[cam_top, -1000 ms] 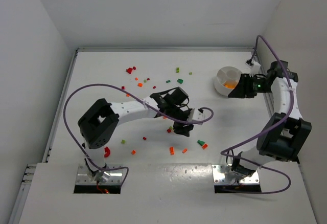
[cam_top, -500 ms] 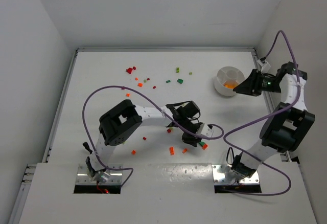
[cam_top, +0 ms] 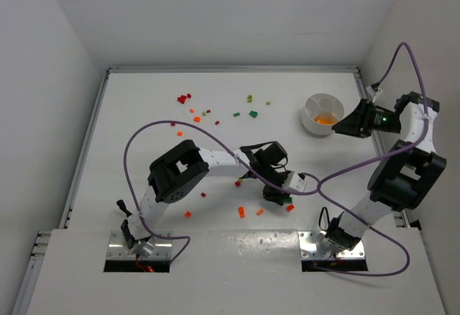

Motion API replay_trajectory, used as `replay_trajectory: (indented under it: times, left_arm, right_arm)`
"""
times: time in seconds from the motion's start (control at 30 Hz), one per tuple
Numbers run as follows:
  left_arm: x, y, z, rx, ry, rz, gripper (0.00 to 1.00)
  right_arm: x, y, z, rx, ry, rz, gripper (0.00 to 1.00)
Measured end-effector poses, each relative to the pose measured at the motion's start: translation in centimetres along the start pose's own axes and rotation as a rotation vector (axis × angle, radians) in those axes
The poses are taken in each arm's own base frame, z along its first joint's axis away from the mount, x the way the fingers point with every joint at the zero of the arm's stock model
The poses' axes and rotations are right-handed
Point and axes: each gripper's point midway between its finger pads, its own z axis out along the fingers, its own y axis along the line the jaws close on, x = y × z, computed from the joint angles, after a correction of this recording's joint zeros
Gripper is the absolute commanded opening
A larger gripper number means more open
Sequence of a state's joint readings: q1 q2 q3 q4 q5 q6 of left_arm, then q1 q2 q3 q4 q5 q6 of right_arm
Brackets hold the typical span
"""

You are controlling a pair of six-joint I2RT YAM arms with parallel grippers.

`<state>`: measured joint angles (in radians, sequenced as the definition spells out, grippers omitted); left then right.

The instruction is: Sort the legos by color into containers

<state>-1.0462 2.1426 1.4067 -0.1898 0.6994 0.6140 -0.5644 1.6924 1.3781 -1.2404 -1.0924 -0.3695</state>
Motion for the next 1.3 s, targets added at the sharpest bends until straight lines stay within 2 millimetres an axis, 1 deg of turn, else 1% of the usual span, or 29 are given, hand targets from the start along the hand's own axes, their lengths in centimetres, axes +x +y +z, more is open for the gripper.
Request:
replay_trajectory:
  times: [0.17, 0.27, 0.47, 0.5, 0.63, 0.73, 0.77, 0.83, 0.9, 0.97, 1.03, 1.07, 1.13, 1.17, 1.23, 1.3]
  left_arm:
    - [-0.4, 0.6, 0.4, -0.008, -0.009, -0.017, 0.52]
    - [-0.7, 1.0, 0.7, -0.016, -0.014, -0.031, 0.47]
    - [-1.0, 1.0, 1.2, -0.028, -0.008, -0.055, 0.28]
    - [-1.0, 0.9, 1.2, -0.029, -0.006, -0.059, 0.23]
    - [-0.9, 0.9, 1.2, -0.038, -0.013, -0.078, 0.17]
    - [-0.1, 0.7, 0.1, -0.051, -0.008, -0.124, 0.14]
    - [0.3, 0.8, -0.6, -0.061, -0.006, -0.149, 0.14]
    - [1.5, 1.2, -2.8, -0.091, -0.005, -0.219, 0.14]
    - [2.2, 2.7, -5.7, -0.146, -0.024, -0.295, 0.13]
    - [2.3, 4.7, -9.5, -0.211, -0.073, -0.364, 0.13]
    - [1.8, 6.8, -13.6, -0.285, -0.138, -0.417, 0.13]
    - [1.4, 7.5, -15.8, -0.316, -0.174, -0.442, 0.13]
    - [0.4, 8.5, -19.3, -0.361, -0.242, -0.482, 0.13]
    - [-0.5, 8.7, -20.9, -0.368, -0.283, -0.502, 0.13]
    - [-1.9, 8.8, -22.6, -0.354, -0.348, -0.528, 0.13]
    - [-3.0, 8.7, -23.6, -0.328, -0.399, -0.555, 0.13]
  right_arm:
    - [0.3, 0.1, -0.2, -0.014, 0.002, 0.009, 0.39]
    - [0.4, 0.0, -0.4, -0.017, 0.003, 0.012, 0.39]
    - [0.7, -0.1, -0.6, -0.021, 0.003, 0.019, 0.39]
    - [0.7, -0.1, -0.6, -0.022, 0.004, 0.018, 0.39]
    - [0.8, 0.1, -0.8, -0.032, 0.0, 0.017, 0.39]
    - [0.9, 0.2, -0.7, -0.053, -0.013, 0.009, 0.39]
    - [1.0, 0.2, -0.6, -0.065, -0.017, 0.008, 0.39]
    - [1.5, 0.3, -0.2, -0.086, -0.013, 0.006, 0.39]
    - [2.0, 0.6, 0.2, -0.109, -0.009, -0.002, 0.39]
    - [2.3, 0.9, 0.8, -0.127, 0.004, -0.024, 0.36]
    - [2.4, 1.6, 1.6, -0.152, 0.025, -0.062, 0.33]
    - [2.7, 2.0, 2.1, -0.164, 0.044, -0.084, 0.33]
    - [3.1, 3.0, 3.3, -0.186, 0.092, -0.131, 0.32]
    - [3.4, 3.6, 4.0, -0.197, 0.125, -0.17, 0.32]
    - [3.9, 5.5, 5.9, -0.234, 0.201, -0.257, 0.32]
    - [4.1, 7.3, 7.5, -0.273, 0.261, -0.345, 0.34]
